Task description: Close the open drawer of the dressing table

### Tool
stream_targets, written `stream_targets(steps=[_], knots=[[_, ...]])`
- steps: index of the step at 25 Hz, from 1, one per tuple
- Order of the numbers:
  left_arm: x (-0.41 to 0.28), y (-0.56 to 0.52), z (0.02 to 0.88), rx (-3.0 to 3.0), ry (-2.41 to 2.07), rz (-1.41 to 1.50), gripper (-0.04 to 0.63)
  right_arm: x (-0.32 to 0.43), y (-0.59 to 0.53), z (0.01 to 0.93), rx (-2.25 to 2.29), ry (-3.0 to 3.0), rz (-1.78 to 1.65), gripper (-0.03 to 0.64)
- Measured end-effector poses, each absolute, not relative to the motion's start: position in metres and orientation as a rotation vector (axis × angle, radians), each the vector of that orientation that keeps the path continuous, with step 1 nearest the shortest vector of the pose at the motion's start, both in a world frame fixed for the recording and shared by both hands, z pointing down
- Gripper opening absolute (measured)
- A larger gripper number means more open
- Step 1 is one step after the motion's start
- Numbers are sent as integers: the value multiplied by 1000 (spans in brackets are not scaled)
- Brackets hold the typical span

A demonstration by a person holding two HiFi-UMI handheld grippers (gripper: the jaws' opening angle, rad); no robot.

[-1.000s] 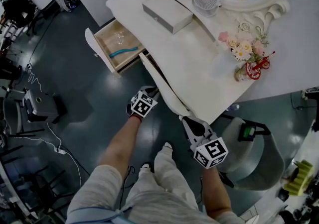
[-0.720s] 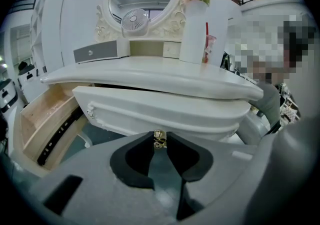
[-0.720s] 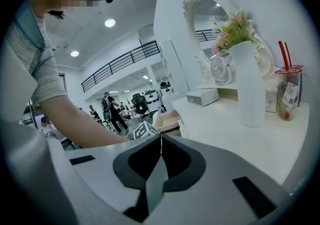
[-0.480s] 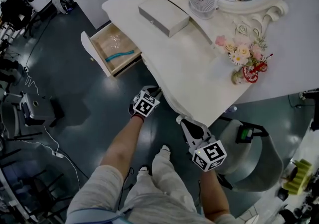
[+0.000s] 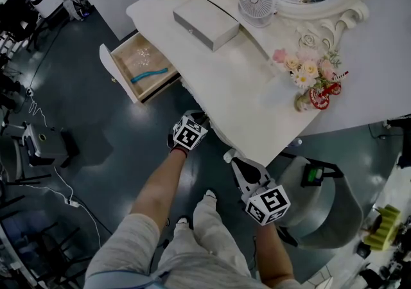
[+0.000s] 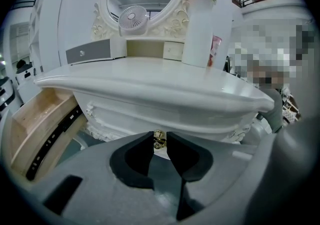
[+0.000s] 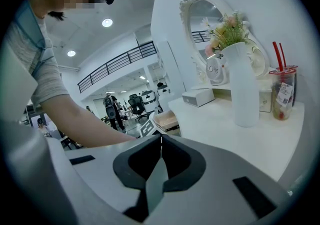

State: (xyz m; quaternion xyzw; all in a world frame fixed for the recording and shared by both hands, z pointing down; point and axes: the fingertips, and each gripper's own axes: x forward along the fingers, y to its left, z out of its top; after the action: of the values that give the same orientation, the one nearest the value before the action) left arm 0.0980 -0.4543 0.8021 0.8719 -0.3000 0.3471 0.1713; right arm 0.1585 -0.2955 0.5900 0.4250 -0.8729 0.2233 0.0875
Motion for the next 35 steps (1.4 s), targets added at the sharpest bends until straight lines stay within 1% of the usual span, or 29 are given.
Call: stream_targets(steps=[7, 9, 11, 15, 23, 35], knots=[[100, -453, 800, 2480, -839, 935, 89, 157, -296, 590, 1260, -2598, 665, 11], [103, -449, 796, 2480, -829, 909, 137, 157, -296, 590, 1264, -2597, 662, 11], [104, -446, 793, 2489, -830, 903, 163, 156, -298, 590, 1259, -2600, 653, 11], [97, -441, 776, 2517, -855, 870, 163, 152, -296, 583, 1251, -2612, 636, 11], [88, -418, 706, 2609, -873, 661, 163, 134, -286, 565, 1235, -2642, 598, 11], [80, -368, 629, 2700, -858, 484, 153, 117, -257, 534, 1256, -2660, 537, 11]])
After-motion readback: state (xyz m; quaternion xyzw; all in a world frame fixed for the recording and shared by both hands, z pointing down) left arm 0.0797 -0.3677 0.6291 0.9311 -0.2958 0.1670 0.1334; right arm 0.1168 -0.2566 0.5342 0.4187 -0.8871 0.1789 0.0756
